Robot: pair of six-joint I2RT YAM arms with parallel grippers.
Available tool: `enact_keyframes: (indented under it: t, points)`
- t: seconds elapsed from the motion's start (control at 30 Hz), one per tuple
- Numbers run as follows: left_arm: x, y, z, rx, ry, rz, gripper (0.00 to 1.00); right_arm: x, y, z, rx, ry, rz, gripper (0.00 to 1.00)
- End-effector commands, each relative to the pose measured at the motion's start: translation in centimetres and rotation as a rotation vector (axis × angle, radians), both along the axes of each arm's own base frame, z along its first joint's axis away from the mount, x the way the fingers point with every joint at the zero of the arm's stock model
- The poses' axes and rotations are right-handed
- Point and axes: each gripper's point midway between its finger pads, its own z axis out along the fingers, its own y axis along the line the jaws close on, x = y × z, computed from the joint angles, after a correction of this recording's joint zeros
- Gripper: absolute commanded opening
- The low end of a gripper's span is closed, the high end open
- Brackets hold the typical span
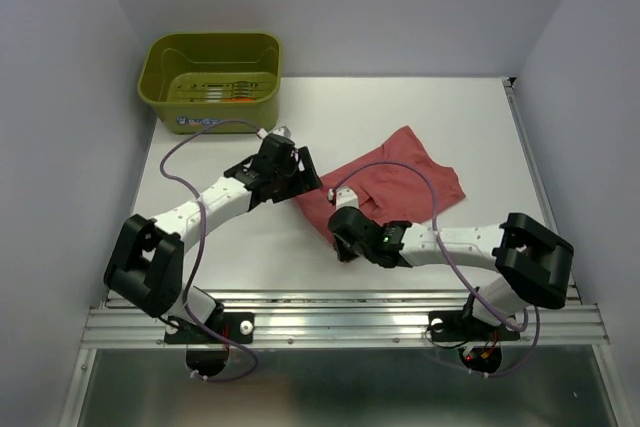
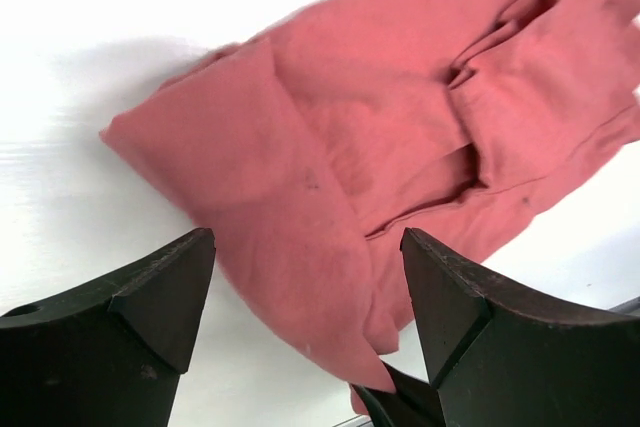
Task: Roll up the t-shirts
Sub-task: Roll the T-shirt to the center of the board.
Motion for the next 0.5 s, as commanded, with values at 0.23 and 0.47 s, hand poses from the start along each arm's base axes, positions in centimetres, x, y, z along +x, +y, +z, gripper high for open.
enact_keyframes:
  t: [0.23, 0.47]
  points:
    - [1.2, 1.9, 5.7, -0.003, -0.137, 0.035, 0.86, 0.9, 1.0, 4.1, 0.439, 0.153, -0.022, 0.01]
    - [0.7, 1.4, 4.5, -0.022, -0.106, 0.022, 0.86, 1.1, 0.1, 4.6, 0.586, 0.249, -0.041, 0.01]
